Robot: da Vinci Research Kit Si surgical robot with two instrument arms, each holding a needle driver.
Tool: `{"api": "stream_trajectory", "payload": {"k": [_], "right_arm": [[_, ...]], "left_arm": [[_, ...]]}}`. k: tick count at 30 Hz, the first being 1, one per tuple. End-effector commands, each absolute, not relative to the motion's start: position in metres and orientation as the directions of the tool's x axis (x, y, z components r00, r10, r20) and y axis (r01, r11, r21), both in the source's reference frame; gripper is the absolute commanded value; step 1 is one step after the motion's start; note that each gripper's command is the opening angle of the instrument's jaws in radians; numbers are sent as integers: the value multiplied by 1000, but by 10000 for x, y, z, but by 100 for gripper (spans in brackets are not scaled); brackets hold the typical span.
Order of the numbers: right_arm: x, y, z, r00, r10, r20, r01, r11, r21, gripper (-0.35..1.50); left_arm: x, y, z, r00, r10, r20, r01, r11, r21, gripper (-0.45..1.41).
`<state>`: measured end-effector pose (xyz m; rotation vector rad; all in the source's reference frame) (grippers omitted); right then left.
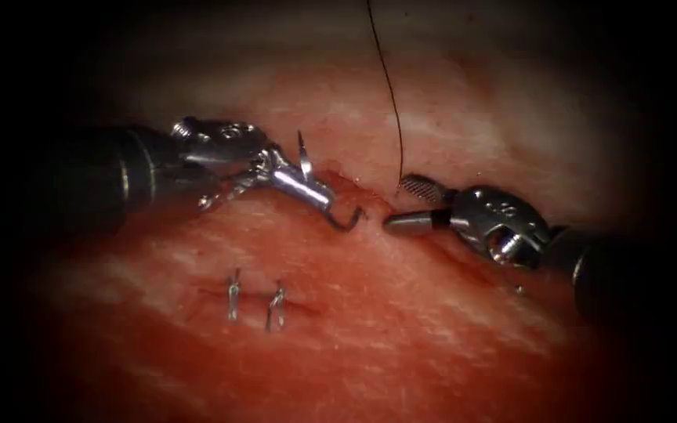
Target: Wound Closure
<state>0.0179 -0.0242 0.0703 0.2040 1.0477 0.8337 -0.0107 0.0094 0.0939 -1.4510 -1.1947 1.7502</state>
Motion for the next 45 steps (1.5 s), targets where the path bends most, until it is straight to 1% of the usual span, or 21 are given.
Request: {"api": "stream_trajectory", "payload": {"k": [1, 6, 8, 14, 17, 24, 30, 36, 39, 45], "right_arm": [[195, -246, 712, 241, 686, -686, -501, 694, 518, 140], [214, -257, 719, 283, 660, -696, -468, 728, 500, 138], [230, -259, 729, 288, 642, -711, -451, 746, 490, 136], [239, -258, 745, 293, 634, -716, -468, 748, 471, 136], [240, -267, 773, 344, 625, -700, -473, 760, 446, 135], [237, -285, 804, 416, 606, -678, -457, 784, 420, 135], [234, -285, 805, 425, 611, -668, -454, 782, 427, 135], [232, -280, 791, 405, 617, -675, -457, 776, 436, 135], [226, -274, 774, 384, 625, -680, -464, 767, 443, 135], [225, -274, 771, 384, 626, -679, -464, 766, 445, 135]], "left_arm": [[-109, 95, 943, -255, 842, -475, 113, -462, -879, -45], [-93, 101, 933, -209, 834, -511, 100, -502, -859, -45], [-88, 96, 930, -207, 828, -521, 77, -517, -852, -45], [-87, 88, 924, -209, 828, -520, 70, -518, -853, -45], [-85, 85, 912, -208, 819, -534, 71, -532, -844, -45], [-87, 81, 900, -207, 817, -539, 75, -536, -841, -45], [-87, 82, 903, -207, 816, -539, 78, -536, -841, -45], [-86, 83, 913, -207, 804, -558, 55, -559, -827, -45], [-82, 83, 926, -213, 758, -616, 41, -623, -781, -45], [-78, 84, 928, -221, 674, -705, 40, -716, -697, -45]]}}
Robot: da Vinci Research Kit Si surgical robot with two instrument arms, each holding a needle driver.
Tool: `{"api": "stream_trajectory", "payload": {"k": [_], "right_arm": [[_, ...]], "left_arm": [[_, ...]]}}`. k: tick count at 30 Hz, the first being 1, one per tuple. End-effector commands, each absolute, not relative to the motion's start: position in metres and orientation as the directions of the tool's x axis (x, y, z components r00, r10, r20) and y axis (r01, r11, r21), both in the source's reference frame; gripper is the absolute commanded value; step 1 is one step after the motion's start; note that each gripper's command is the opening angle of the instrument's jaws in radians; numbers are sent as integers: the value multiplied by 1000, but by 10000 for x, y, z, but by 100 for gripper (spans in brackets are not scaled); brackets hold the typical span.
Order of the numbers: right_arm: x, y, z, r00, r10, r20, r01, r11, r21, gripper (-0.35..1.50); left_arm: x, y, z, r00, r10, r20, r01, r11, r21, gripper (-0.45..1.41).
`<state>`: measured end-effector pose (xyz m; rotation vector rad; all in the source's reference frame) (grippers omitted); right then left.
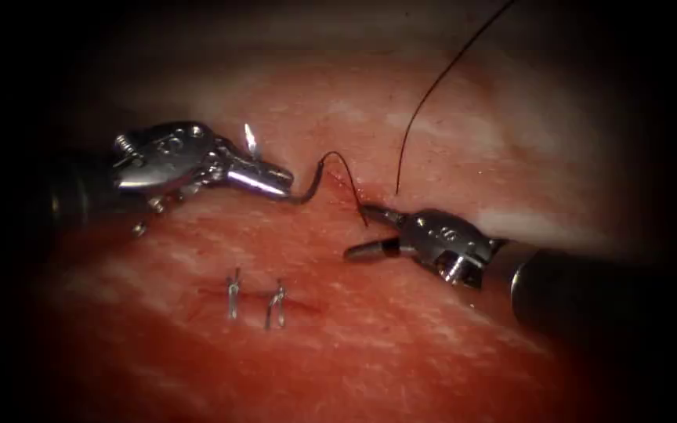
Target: Wound Closure
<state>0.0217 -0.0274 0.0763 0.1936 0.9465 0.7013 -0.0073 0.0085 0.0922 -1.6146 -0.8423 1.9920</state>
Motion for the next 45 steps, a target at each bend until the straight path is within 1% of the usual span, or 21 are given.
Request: {"api": "stream_trajectory", "payload": {"k": [1, 9, 11, 12, 13, 14, 16, 17, 22, 30, 33, 38, 45], "right_arm": [[226, -274, 772, 381, 631, -676, -467, 762, 448, 135], [230, -272, 779, 348, 682, -643, -497, 716, 490, 126], [230, -270, 778, 331, 709, -623, -508, 690, 515, 118], [229, -268, 777, 321, 726, -608, -514, 673, 532, 109], [228, -266, 776, 309, 747, -588, -524, 650, 551, 71], [228, -266, 776, 309, 747, -588, -524, 650, 551, 71], [225, -264, 771, 302, 765, -568, -526, 631, 571, -26], [224, -263, 769, 294, 774, -561, -530, 620, 578, -35], [220, -264, 753, 248, 828, -503, -555, 547, 627, -35], [225, -272, 741, 230, 844, -484, -556, 522, 646, -35], [242, -301, 713, 219, 856, -468, -537, 506, 675, -35], [268, -318, 695, 217, 854, -472, -515, 511, 688, -35], [277, -330, 683, 218, 853, -475, -507, 515, 692, -35]], "left_arm": [[-78, 84, 928, -221, 661, -717, 41, -728, -684, -45], [-80, 80, 924, -219, 637, -739, 57, -748, -662, -45], [-81, 78, 919, -218, 630, -745, 60, -754, -655, -45], [-81, 78, 918, -218, 631, -745, 59, -753, -655, -45], [-82, 77, 917, -218, 631, -745, 62, -753, -656, -45], [-82, 77, 917, -218, 631, -745, 62, -753, -656, -45], [-82, 76, 915, -218, 631, -744, 61, -752, -656, -45], [-82, 76, 914, -218, 631, -744, 60, -752, -656, -45], [-80, 73, 912, -218, 627, -748, 65, -756, -652, -45], [-72, 68, 905, -223, 622, -751, 72, -758, -648, -45], [-56, 59, 897, -227, 615, -755, 82, -761, -644, -45], [-52, 56, 896, -232, 609, -759, 71, -767, -637, -45], [-53, 58, 898, -234, 604, -762, 66, -772, -632, -45]]}}
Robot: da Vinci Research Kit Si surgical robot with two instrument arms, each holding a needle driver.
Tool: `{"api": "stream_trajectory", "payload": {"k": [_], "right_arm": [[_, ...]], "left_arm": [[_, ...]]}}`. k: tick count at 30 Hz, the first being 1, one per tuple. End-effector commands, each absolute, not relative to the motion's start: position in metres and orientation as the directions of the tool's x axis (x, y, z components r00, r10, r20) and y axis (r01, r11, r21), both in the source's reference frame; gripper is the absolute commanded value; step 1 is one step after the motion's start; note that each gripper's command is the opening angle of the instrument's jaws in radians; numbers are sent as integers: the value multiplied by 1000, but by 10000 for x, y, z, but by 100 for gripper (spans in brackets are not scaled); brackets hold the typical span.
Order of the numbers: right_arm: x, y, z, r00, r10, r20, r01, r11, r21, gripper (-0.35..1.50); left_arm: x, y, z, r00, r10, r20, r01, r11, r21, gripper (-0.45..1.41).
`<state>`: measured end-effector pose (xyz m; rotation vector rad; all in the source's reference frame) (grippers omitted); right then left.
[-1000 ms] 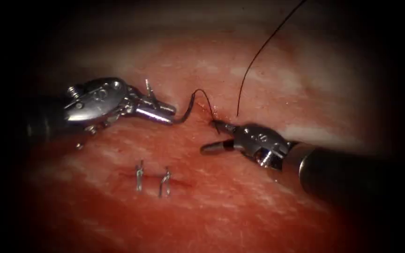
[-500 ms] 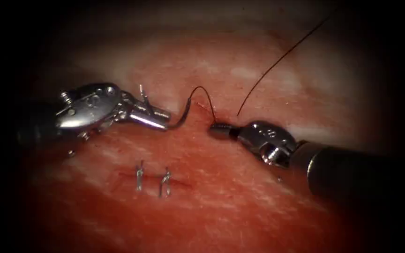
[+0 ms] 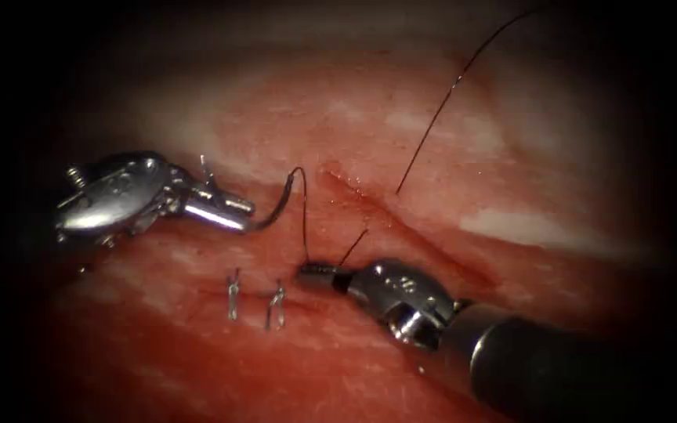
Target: Wound Closure
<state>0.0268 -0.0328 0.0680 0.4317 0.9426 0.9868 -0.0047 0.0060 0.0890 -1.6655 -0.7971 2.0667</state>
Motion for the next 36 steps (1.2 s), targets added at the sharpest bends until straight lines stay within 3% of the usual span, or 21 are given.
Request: {"api": "stream_trajectory", "payload": {"k": [1, 3, 4, 6, 8, 9, 14, 21, 24, 25, 34, 36], "right_arm": [[276, -330, 680, 238, 831, -502, -497, 549, 673, -35], [275, -329, 680, 245, 803, -543, -484, 587, 649, -35], [269, -322, 682, 229, 697, -679, -496, 684, 535, 81], [264, -315, 686, 198, 634, -748, -499, 722, 479, 109], [262, -314, 687, 195, 612, -766, -499, 734, 460, 116], [252, -306, 693, 216, 571, -792, -489, 765, 418, 135], [237, -299, 698, 241, 578, -779, -480, 769, 422, 138], [202, -273, 706, 218, 661, -718, -593, 674, 440, 118], [202, -271, 712, 219, 661, -717, -605, 669, 432, 109], [206, -270, 721, 225, 654, -722, -604, 675, 423, 94], [222, -271, 763, 265, 617, -741, -572, 719, 394, 91], [223, -273, 772, 278, 613, -739, -542, 736, 406, 57]], "left_arm": [[-52, 59, 898, -237, 604, -761, 55, -774, -631, -45], [-51, 59, 899, -239, 599, -764, 52, -778, -626, -45], [-48, 63, 899, -244, 592, -768, 40, -785, -618, -45], [-45, 68, 898, -253, 586, -770, 24, -791, -611, -45], [-43, 70, 897, -252, 580, -775, 14, -798, -602, -45], [-32, 77, 896, -249, 578, -777, -16, -805, -593, -45], [-17, 82, 896, -246, 580, -776, -47, -807, -589, -45], [-9, 86, 893, -227, 585, -779, -81, -808, -584, -45], [-11, 86, 891, -217, 587, -780, -75, -807, -586, -45], [-13, 85, 889, -210, 589, -781, -67, -805, -589, -45], [-19, 84, 886, -198, 591, -782, -52, -803, -593, -45], [-22, 84, 886, -198, 586, -786, -50, -807, -589, -45]]}}
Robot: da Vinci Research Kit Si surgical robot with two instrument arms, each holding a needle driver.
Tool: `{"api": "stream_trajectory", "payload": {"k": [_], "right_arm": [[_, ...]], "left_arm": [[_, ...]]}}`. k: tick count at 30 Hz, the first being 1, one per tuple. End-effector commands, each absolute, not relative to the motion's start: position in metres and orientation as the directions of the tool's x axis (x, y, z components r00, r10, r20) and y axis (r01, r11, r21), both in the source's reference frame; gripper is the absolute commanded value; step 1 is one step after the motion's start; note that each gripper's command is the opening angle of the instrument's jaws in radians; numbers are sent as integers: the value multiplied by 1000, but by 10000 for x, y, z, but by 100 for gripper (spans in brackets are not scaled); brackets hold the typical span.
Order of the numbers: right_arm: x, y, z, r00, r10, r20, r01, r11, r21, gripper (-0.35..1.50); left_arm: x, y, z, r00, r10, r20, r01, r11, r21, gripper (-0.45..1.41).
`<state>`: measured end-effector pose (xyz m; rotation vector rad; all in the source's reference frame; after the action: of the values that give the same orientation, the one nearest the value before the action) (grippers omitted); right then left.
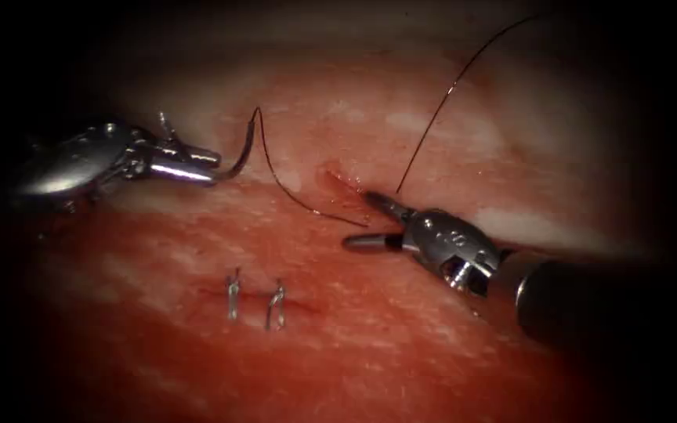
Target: Wound Closure
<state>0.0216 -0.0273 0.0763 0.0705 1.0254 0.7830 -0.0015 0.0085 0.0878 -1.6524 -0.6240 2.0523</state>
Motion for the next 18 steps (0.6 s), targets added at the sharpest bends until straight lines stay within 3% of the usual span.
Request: {"api": "stream_trajectory", "payload": {"k": [1, 3, 9, 18], "right_arm": [[223, -274, 774, 286, 614, -736, -532, 740, 410, 22], [222, -276, 773, 296, 614, -732, -525, 744, 413, -35], [226, -291, 758, 320, 626, -711, -514, 745, 425, -35], [281, -347, 704, 252, 605, -755, -510, 746, 428, -35]], "left_arm": [[-22, 84, 886, -196, 586, -786, -48, -806, -589, -45], [-24, 83, 886, -195, 586, -786, -46, -807, -589, -45], [-25, 81, 886, -192, 585, -788, -38, -807, -590, -45], [-22, 74, 885, -201, 579, -790, -6, -808, -590, -45]]}}
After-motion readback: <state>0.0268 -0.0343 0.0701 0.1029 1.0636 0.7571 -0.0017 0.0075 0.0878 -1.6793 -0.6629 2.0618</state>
